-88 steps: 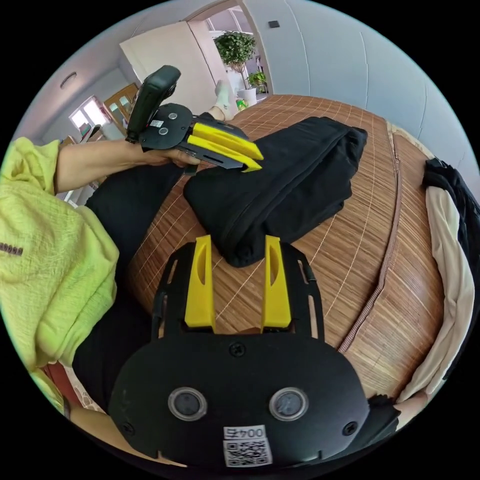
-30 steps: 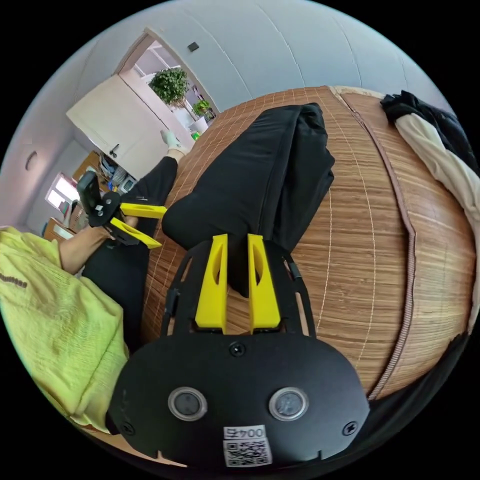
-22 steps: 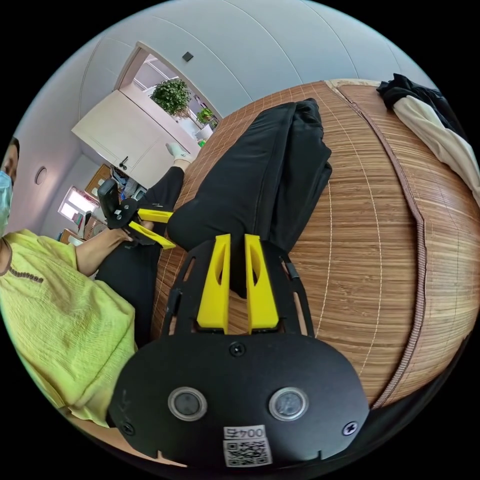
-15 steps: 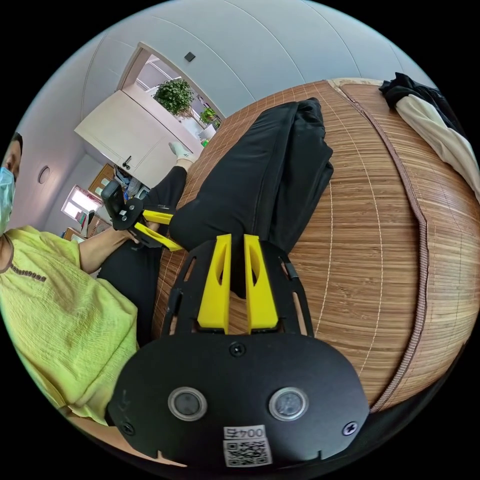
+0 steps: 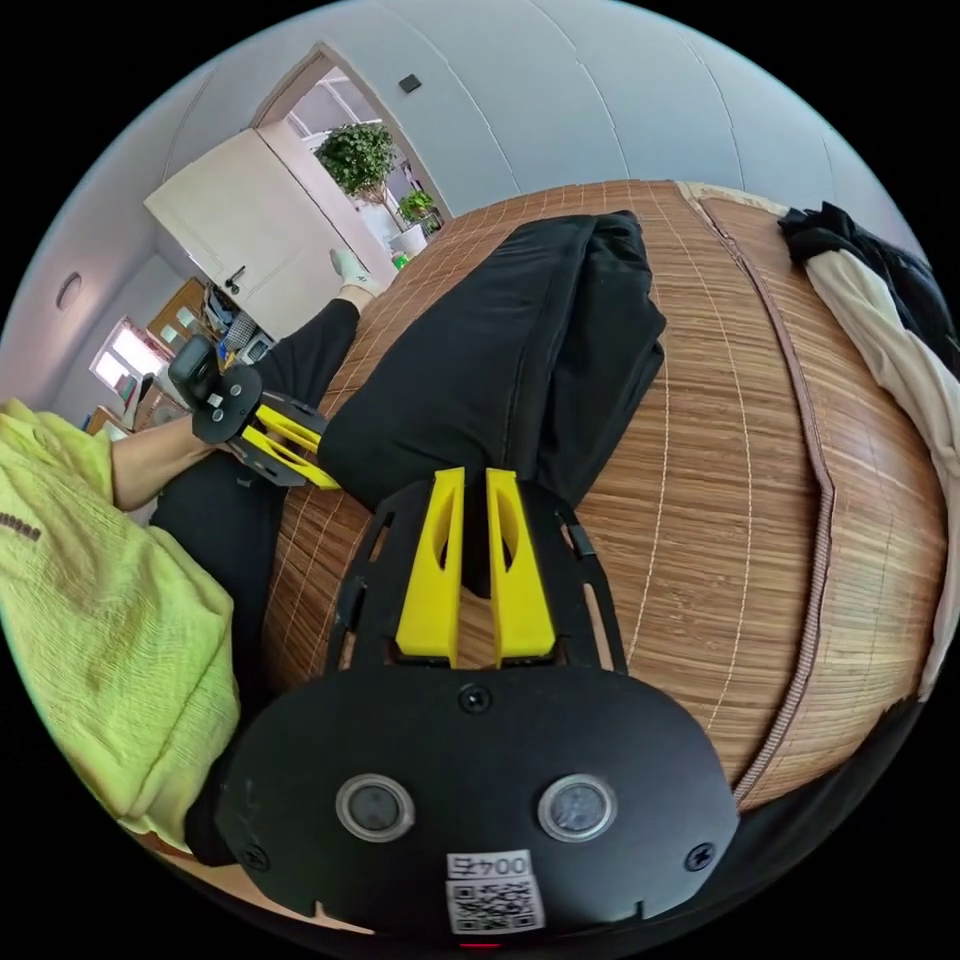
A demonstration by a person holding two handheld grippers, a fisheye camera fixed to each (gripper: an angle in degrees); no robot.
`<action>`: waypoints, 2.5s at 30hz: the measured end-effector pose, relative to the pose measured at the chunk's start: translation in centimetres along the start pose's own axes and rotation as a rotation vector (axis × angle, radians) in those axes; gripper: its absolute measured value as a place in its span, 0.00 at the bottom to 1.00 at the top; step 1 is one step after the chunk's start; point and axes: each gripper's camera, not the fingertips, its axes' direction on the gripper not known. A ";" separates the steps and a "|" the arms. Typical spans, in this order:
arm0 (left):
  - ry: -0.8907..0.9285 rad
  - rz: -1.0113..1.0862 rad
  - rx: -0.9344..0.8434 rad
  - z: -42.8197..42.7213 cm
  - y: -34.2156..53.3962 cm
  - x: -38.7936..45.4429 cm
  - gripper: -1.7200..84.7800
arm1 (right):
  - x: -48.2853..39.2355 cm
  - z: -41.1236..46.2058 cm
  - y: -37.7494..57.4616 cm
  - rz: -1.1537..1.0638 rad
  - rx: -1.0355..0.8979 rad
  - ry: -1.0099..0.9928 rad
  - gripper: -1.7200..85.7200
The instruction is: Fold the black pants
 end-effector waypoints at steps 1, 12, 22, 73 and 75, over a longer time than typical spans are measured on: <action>-0.017 -0.002 0.003 0.1 0.0 0.7 0.08 | -0.3 -0.1 -0.2 -0.013 -0.004 0.004 0.08; -0.334 0.133 -0.060 1.9 -1.1 9.2 0.08 | -3.3 -3.5 0.9 -0.182 -0.184 0.092 0.17; -0.328 0.124 -0.059 2.8 -1.7 12.2 0.08 | -2.6 -2.3 -1.7 -0.184 -0.150 -0.052 0.17; -0.538 -0.068 0.062 1.1 -7.6 15.4 0.06 | -12.4 -5.7 2.4 -0.006 0.062 0.194 0.13; -0.545 -0.126 0.105 0.1 -7.2 14.8 0.09 | -12.1 -6.6 3.3 0.042 0.089 0.198 0.15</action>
